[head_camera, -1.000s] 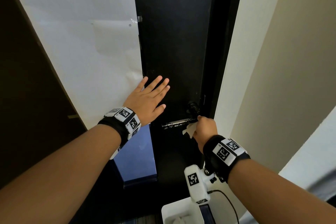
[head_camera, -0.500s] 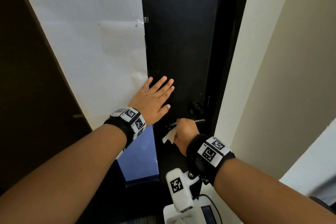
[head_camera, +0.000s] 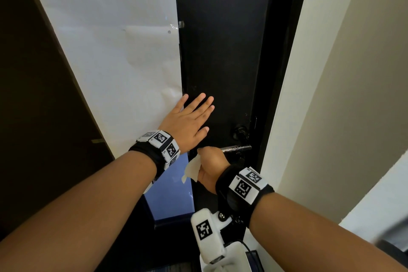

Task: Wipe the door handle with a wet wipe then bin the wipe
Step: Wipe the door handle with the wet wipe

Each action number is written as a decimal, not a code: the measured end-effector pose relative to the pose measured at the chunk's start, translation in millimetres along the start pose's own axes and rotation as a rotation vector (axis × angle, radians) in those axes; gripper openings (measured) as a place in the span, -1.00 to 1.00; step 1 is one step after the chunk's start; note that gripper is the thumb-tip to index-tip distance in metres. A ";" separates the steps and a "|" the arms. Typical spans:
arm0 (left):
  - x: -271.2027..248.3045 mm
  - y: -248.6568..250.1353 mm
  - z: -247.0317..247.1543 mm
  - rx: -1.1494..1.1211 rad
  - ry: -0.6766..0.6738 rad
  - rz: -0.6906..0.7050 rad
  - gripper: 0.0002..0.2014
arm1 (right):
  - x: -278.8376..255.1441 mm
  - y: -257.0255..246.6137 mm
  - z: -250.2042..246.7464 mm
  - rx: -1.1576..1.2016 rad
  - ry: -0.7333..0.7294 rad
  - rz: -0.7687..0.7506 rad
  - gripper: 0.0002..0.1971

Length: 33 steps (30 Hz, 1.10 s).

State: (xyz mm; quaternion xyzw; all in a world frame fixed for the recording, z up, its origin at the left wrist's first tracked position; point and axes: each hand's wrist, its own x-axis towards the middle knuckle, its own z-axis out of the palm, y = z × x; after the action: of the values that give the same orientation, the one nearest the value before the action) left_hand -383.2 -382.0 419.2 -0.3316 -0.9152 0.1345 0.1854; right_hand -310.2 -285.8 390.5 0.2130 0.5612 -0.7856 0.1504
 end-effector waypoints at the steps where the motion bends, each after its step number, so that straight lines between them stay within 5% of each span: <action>1: 0.1 -0.1 -0.5 -0.001 -0.004 0.001 -0.39 | -2.5 -0.1 -2.7 -0.024 -0.015 -0.026 -0.68; 10: -6.8 7.9 -7.7 -0.104 -0.007 -0.005 -0.45 | -5.5 -9.2 -59.5 -0.055 -0.025 -0.103 -0.91; 14: -15.3 18.9 -12.1 -0.398 -0.034 -0.056 -0.53 | -7.7 -14.1 -77.6 -0.061 0.035 -0.098 -0.54; 25: -26.6 46.1 -20.7 -1.099 -0.078 -0.292 -0.75 | -28.9 -26.9 -100.3 -0.378 -0.106 -0.435 -0.81; 33: -33.6 52.7 -21.2 -1.090 -0.030 -0.425 -0.90 | -22.1 -26.3 -104.5 -0.533 0.152 -0.477 -0.88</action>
State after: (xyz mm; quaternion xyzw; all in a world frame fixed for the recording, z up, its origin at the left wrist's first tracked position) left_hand -320.9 -362.2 410.3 -0.1861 -0.9012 -0.3913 -0.0020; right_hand -286.3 -178.5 394.0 0.0873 0.7897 -0.6066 -0.0289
